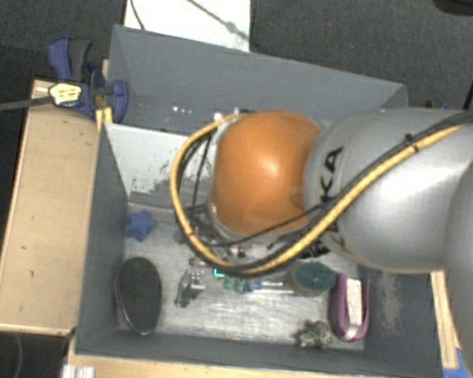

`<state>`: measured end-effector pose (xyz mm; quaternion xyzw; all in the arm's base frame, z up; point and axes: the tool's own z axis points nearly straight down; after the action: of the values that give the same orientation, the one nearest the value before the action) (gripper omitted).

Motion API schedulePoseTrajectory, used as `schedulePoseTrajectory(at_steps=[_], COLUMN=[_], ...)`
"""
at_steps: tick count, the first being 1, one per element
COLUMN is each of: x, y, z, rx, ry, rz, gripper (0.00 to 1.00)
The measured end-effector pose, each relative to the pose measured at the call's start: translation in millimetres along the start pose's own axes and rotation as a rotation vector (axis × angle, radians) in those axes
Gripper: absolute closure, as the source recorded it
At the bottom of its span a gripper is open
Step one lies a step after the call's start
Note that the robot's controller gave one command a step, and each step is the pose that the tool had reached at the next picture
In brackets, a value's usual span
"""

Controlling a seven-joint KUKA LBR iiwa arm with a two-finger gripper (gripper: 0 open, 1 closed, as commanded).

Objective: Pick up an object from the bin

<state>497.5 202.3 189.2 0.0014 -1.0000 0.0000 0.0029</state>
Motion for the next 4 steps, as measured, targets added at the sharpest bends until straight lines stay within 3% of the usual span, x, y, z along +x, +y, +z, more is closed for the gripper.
schedulePoseTrajectory(at_steps=[1, 2, 3, 4], x=[11.5, 1.3, -20.1, -21.2], y=[24.4, -52.5, -116.1, -156.0], z=[118.3, 117.8, 68.6, 108.9], rx=[0.005, 0.003, 0.005, 0.002], ry=[-0.012, -0.008, -0.013, -0.005], rz=[-0.255, -0.539, -0.659, -0.861], gripper=[0.0, 0.0, 0.0, 0.0])
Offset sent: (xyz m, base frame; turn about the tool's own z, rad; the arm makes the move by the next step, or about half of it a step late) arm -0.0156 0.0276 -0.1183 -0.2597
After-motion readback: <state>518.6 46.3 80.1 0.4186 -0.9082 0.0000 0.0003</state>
